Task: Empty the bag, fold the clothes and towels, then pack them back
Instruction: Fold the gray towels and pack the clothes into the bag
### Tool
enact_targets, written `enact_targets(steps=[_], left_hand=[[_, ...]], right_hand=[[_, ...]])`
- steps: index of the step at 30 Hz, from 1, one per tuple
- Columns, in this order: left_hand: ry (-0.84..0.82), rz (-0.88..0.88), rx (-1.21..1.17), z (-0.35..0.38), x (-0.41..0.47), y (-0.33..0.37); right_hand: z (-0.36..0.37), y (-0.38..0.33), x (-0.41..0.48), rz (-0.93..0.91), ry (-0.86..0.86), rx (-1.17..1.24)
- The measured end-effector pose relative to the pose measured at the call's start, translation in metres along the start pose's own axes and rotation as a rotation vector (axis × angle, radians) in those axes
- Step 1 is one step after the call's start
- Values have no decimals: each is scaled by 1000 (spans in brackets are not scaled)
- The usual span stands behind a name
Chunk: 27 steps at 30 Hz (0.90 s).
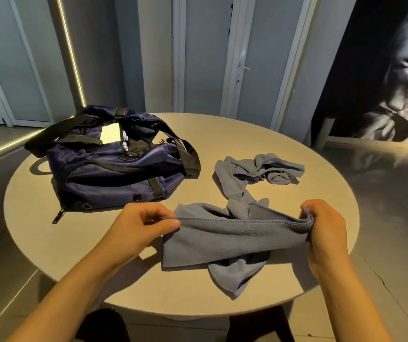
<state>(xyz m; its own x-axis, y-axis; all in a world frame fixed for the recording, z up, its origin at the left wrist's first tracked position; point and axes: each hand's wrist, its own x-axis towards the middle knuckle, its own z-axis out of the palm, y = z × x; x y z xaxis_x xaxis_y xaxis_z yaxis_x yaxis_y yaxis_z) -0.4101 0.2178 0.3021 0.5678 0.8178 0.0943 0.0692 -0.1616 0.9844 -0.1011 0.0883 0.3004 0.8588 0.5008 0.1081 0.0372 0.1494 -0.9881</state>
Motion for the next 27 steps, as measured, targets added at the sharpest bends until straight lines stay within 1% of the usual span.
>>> enact_targets(steps=[2,4,7,8,11,13,15,17,20,23,27], left_hand=[[18,59,46,12,10,3],[-2,123,135,26,22,5],[-11,242,290,46,38,3],[-27,256,303,54,41,1],[-85,174,205,68,43,-9],[-77,107,134,70,39,-16],[-52,65,73,67,36,-19],[-44,49,16,64,34,-19],[-48,58,-18,62,30,-15],[17,129,4,58,31,-13],[66,305,69,48,37,-16]], right_hand=[[1,-3,4,-30,-32,-117],[4,-9,9,-92,-87,-277],[15,-18,21,-213,-206,-604],[21,-20,24,-238,-259,-740],[38,-17,31,-272,-423,-1148],[43,-6,33,-256,-532,-1283],[41,2,36,-242,-611,-1273],[36,5,38,-245,-671,-1135],[29,-1,37,-312,-772,-908],[29,-9,27,-452,-838,-840],[40,-12,10,-536,-933,-878]])
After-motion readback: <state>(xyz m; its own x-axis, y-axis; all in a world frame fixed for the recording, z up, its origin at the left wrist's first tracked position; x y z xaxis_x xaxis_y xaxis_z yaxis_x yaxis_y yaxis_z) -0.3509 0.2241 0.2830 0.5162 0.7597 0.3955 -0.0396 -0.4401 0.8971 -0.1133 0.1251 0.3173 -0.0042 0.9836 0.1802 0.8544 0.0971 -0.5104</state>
